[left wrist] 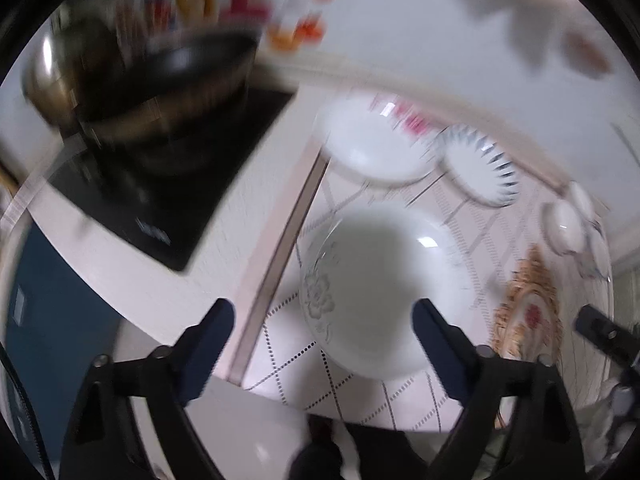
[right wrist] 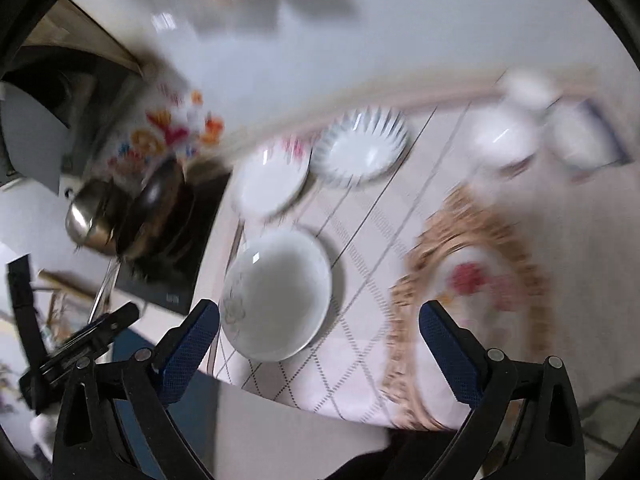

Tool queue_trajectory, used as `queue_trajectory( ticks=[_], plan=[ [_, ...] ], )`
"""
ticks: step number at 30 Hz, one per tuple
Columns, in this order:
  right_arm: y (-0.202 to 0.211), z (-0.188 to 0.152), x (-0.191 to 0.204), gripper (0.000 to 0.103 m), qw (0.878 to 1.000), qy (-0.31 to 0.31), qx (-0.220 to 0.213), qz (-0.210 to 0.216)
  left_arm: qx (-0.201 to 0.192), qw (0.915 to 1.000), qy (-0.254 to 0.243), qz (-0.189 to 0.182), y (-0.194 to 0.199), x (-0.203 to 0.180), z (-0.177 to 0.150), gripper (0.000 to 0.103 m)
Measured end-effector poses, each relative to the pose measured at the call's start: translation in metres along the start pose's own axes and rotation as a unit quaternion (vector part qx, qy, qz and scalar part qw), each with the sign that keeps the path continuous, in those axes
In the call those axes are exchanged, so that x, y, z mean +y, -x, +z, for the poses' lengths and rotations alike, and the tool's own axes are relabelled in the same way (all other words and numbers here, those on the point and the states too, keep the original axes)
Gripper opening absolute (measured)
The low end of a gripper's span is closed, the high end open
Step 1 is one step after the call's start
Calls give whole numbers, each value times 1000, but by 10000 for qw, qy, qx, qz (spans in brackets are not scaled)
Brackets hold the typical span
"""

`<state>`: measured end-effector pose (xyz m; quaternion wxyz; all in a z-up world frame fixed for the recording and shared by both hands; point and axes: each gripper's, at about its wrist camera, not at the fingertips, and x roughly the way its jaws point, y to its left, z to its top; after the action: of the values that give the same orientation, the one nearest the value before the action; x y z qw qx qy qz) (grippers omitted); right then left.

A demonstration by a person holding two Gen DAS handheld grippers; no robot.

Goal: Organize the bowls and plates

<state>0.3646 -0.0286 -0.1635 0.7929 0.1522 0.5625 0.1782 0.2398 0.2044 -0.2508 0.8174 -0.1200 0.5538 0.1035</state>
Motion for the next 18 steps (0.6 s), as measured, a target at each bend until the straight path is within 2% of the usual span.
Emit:
queue_trajectory(
  ticks=[3, 5, 6, 8, 9, 10, 11, 14, 18],
  plan=[
    [-87, 19, -14, 90, 9969, -57, 763, 194, 505, 9982, 269, -162, -57, 10, 5, 74],
    [-130, 27, -22, 80, 9930, -105, 1131, 321, 806, 9958, 325, -279, -89, 10, 5, 68],
    [-152, 30, -25, 77, 9908, -139, 1286, 400, 973, 9942, 357, -301, -104, 9, 3, 64],
    [-189, 34, -29, 65, 9863, -183, 1551, 537, 1234, 9902, 474, -448, -123, 9, 1, 59],
    [-201, 33, -29, 60, 9845, -187, 1640, 600, 1317, 9886, 505, -518, -129, 10, 0, 50],
    [-216, 33, -28, 47, 9824, -167, 1738, 666, 1364, 9879, 523, -525, -134, 10, -1, 43],
    [-222, 32, -27, 28, 9814, -130, 1781, 703, 1339, 9885, 513, -475, -134, 11, -1, 41],
    [-239, 27, -24, 14, 9801, 58, 1889, 602, 1206, 9911, 446, -357, -133, 11, 0, 33],
    [-243, 25, -23, 11, 9801, 157, 1868, 649, 1064, 9922, 509, -391, -125, 12, -4, 31]
  ],
)
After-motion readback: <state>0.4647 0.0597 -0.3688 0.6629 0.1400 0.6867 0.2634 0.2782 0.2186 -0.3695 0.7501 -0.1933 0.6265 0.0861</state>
